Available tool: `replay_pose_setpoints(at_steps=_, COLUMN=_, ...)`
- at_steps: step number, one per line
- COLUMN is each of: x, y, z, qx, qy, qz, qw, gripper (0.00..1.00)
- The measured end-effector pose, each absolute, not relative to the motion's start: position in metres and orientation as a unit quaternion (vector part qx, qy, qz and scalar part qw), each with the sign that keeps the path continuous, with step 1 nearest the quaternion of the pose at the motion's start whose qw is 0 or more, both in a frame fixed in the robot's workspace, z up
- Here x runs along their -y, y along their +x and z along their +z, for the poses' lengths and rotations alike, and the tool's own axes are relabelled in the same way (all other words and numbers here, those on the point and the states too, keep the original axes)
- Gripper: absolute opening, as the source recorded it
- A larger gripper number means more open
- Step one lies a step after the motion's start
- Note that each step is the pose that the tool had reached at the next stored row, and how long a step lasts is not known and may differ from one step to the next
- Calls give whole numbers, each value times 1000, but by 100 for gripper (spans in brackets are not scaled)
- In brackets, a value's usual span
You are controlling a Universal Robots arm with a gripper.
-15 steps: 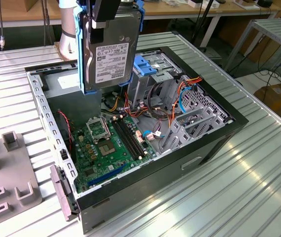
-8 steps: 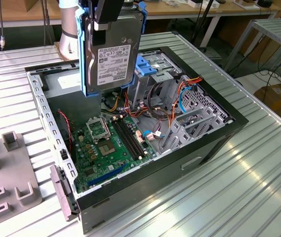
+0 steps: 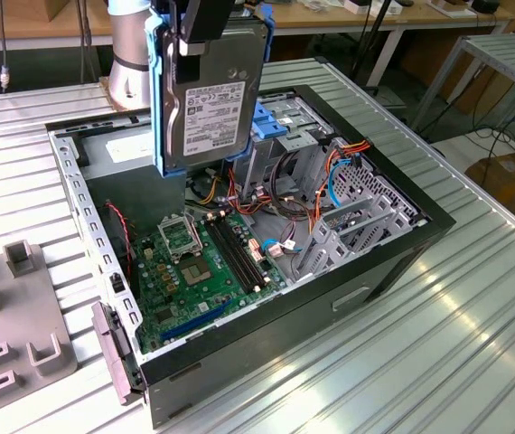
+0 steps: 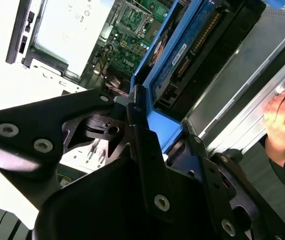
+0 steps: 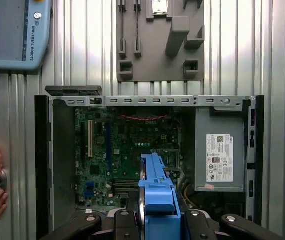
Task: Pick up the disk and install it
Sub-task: 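Insert the disk into the insertion slot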
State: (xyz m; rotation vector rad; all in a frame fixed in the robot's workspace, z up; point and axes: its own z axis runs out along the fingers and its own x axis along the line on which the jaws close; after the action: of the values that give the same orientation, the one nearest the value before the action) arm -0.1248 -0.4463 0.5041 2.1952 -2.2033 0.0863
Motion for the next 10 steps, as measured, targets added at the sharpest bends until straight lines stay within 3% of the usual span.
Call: replay_pose_setpoints(at_steps=10, x=447, y=-102, z=503, qx=709, qy=704, qz=29, qw=16, gripper=37)
